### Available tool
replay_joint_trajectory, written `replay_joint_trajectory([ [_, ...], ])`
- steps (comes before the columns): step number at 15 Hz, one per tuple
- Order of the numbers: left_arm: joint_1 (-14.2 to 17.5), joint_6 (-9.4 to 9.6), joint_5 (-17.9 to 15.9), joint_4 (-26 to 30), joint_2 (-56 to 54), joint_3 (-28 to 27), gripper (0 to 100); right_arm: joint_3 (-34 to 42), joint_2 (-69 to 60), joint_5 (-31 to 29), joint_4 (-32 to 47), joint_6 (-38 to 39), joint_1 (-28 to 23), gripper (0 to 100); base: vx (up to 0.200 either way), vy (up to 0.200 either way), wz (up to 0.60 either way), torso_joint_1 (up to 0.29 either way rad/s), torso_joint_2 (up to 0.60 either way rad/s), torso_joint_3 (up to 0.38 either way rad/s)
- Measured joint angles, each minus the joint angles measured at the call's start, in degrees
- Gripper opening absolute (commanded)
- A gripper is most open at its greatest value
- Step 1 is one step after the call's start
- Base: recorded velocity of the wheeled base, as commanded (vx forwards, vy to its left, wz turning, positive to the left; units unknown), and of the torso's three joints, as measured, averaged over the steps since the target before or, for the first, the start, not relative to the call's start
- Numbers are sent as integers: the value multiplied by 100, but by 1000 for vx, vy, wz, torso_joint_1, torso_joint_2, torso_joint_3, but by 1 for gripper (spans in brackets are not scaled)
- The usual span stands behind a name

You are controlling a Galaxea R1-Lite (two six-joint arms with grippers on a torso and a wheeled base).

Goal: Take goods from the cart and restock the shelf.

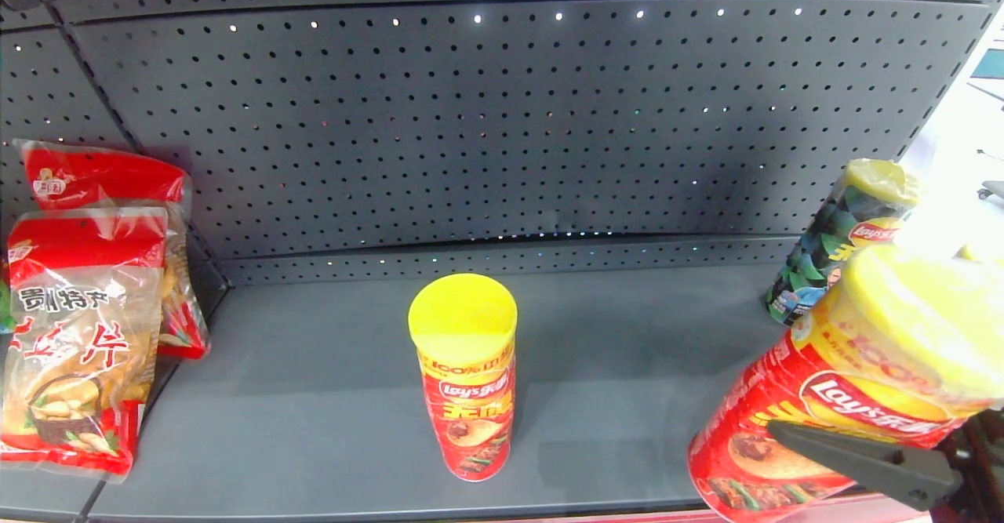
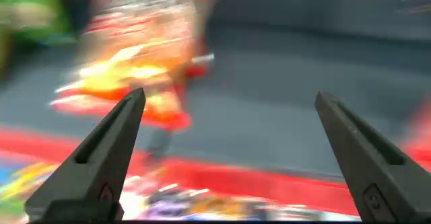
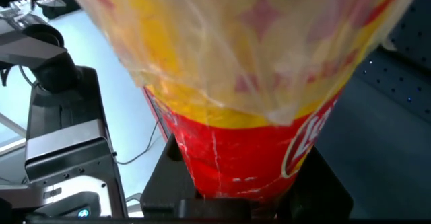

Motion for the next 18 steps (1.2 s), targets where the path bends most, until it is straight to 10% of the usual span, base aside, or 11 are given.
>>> replay_joint_trajectory([
  [4, 4, 564, 1002, -205, -16, 492, 100, -52, 30, -2, 0, 0, 83, 0, 0, 0, 0, 0, 0, 0],
  [11, -22, 612, 1026, -218, -18, 603, 100, -22, 55, -15, 2, 15, 69, 0, 0, 0, 0, 0, 0, 0],
  [18, -984, 685, 1018, -216, 367, 603, 100, 72, 118, -20, 7, 17, 45, 0, 0, 0, 0, 0, 0, 0],
])
